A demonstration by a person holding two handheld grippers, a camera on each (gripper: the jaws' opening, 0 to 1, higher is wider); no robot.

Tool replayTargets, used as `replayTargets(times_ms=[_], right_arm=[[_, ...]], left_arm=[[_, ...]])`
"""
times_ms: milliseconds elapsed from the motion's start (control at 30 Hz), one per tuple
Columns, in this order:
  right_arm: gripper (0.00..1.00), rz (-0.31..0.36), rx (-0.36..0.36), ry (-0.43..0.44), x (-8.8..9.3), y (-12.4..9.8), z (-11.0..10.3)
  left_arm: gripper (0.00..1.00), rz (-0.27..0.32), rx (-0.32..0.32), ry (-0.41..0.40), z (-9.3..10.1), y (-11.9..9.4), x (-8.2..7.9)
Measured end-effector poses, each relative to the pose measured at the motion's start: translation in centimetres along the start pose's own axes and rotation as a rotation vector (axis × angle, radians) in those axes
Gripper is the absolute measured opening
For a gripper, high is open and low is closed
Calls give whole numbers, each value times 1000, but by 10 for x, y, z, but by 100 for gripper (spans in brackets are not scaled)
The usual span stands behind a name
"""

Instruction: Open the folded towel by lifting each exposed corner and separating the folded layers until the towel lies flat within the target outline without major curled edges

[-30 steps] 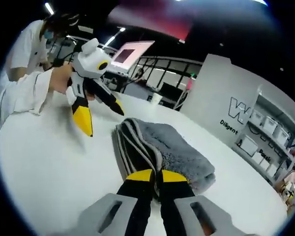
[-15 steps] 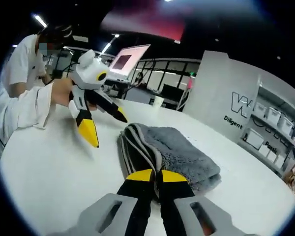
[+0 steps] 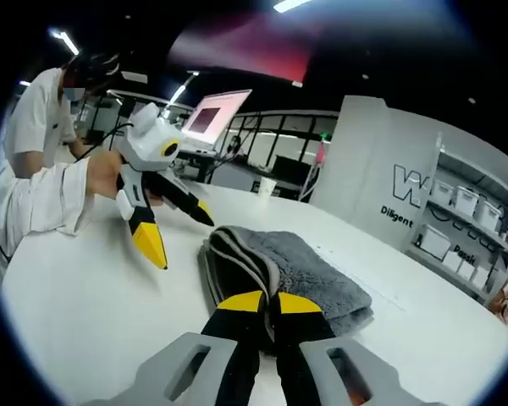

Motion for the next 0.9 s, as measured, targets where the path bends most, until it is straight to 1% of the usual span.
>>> replayTargets(times_ms=[100, 200, 300, 533, 900], right_arm=[[0, 22, 2, 21, -4, -3, 2], [0, 34, 11, 21, -7, -5, 4], [0, 66, 32, 33, -14, -10, 10], [0, 116, 73, 68, -23, -19, 22], [0, 172, 129, 93, -33, -31, 37]], left_arm=[[94, -2, -2, 0, 0, 0, 1], [94, -2, -2, 0, 0, 0, 1], [94, -1, -1, 1, 1, -1, 1], [94, -4, 1, 6, 2, -1, 1], [94, -6, 2, 7, 2, -1, 1]])
Point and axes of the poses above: the point that each gripper's makers call its tool centre point, and the gripper's own axes: y roughly forward along the fingers, z roughly to its right, x roughly out of its underside, the point moved 1 cm from there along -y, roughly backward along the fingers, and after that the axes turned 4 degrees about y, right-handed, at the moved point
